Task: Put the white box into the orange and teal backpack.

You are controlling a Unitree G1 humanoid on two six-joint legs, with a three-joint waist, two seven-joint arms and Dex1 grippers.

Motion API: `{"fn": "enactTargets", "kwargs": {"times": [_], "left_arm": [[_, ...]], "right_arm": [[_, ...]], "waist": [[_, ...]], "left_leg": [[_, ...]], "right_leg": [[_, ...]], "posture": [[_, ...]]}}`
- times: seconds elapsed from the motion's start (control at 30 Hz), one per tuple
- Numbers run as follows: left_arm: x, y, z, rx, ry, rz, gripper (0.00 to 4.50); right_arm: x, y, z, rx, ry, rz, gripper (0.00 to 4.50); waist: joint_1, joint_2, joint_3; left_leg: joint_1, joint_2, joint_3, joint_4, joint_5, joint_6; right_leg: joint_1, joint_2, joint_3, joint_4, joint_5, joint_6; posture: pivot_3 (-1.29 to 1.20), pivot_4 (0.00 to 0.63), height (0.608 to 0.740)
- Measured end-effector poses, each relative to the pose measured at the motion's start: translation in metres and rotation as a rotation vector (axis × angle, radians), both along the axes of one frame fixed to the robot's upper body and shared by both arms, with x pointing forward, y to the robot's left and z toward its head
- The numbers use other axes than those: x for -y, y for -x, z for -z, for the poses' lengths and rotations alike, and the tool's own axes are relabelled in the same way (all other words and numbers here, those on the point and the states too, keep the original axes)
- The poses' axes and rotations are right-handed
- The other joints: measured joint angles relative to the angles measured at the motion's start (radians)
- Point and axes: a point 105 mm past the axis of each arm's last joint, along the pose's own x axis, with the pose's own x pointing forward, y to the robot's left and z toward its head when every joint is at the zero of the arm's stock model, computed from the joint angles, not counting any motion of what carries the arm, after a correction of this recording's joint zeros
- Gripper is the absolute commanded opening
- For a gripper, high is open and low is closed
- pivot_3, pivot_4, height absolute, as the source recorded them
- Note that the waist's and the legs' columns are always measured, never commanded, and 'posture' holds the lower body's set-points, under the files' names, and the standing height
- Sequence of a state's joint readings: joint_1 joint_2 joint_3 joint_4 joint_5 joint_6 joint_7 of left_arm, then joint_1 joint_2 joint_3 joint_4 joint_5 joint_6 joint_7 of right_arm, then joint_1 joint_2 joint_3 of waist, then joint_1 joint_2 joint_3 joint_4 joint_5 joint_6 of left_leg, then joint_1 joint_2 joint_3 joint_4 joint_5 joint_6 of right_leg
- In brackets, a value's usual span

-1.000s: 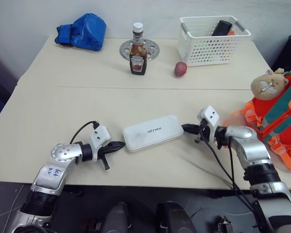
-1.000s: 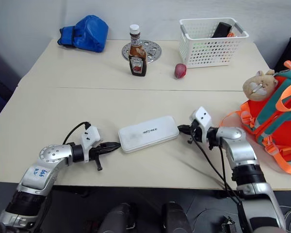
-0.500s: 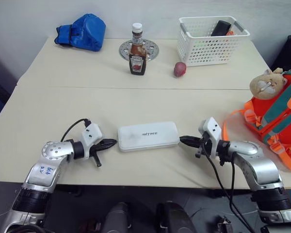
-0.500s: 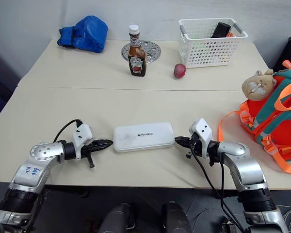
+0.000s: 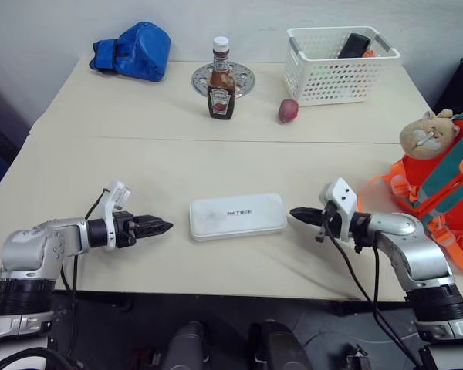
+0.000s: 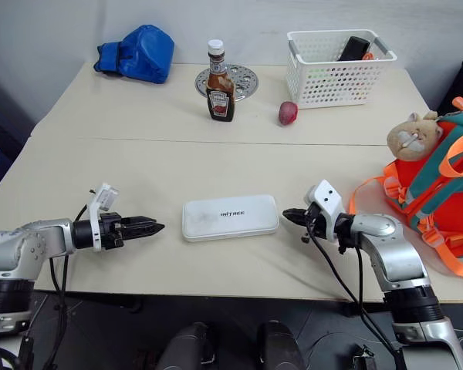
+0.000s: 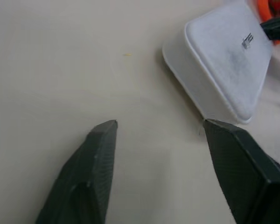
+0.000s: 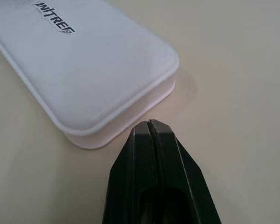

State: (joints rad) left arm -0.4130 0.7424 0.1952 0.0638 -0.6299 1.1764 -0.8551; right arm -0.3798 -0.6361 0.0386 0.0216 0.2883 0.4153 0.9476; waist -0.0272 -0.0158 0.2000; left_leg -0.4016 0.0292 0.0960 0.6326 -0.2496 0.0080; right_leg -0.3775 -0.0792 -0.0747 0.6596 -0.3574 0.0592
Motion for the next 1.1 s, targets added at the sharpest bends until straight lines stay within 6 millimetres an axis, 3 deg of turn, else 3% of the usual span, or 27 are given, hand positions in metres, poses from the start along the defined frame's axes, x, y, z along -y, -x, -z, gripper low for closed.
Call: {"fn": "enactTargets", "kwargs": {"times": [0.3, 0.43, 0.8, 0.97, 1.1], "left_arm": [[0.025, -0.015, -0.005, -0.140, 0.159, -0.022, 4.03], [0.046, -0.019, -0.004, -0.178, 0.203, 0.035, 4.03], [0.095, -0.038, -0.008, -0.197, 0.173, 0.188, 4.03], [0.101, -0.046, -0.011, -0.221, 0.190, 0.218, 4.03], [0.103, -0.044, -0.012, -0.238, 0.198, 0.264, 3.13]], "right_arm": [[-0.012, -0.003, 0.004, 0.003, 0.003, -0.030, 0.00], [-0.011, -0.003, 0.005, 0.001, 0.003, -0.028, 0.00], [-0.010, 0.004, 0.017, -0.018, 0.014, -0.019, 0.00], [-0.011, 0.008, 0.019, -0.002, 0.017, -0.031, 0.00], [-0.011, 0.013, 0.020, 0.002, 0.018, -0.035, 0.00]], "waist": [[0.014, 0.000, 0.000], [0.021, 0.000, 0.000], [0.027, -0.001, 0.000], [0.023, -0.001, 0.000], [0.021, -0.001, 0.000]], "left_leg": [[0.001, -0.001, 0.000, 0.001, 0.001, -0.001], [0.001, -0.001, 0.000, 0.001, 0.001, -0.001], [0.000, -0.001, 0.000, 0.004, 0.001, -0.001], [0.000, 0.000, 0.000, 0.004, 0.002, -0.002], [0.000, 0.000, 0.000, 0.004, 0.002, -0.003]], "right_leg": [[0.001, 0.000, 0.000, 0.001, 0.000, 0.000], [0.001, 0.000, 0.000, 0.001, 0.000, 0.000], [0.001, 0.000, 0.000, 0.001, 0.000, 0.000], [0.001, 0.002, 0.000, 0.001, 0.000, 0.000], [0.000, 0.002, 0.000, 0.001, 0.000, 0.000]], "posture": [[0.00, 0.150, 0.740], [0.00, 0.150, 0.740], [0.00, 0.150, 0.740], [0.00, 0.150, 0.740], [0.00, 0.150, 0.740]]}}
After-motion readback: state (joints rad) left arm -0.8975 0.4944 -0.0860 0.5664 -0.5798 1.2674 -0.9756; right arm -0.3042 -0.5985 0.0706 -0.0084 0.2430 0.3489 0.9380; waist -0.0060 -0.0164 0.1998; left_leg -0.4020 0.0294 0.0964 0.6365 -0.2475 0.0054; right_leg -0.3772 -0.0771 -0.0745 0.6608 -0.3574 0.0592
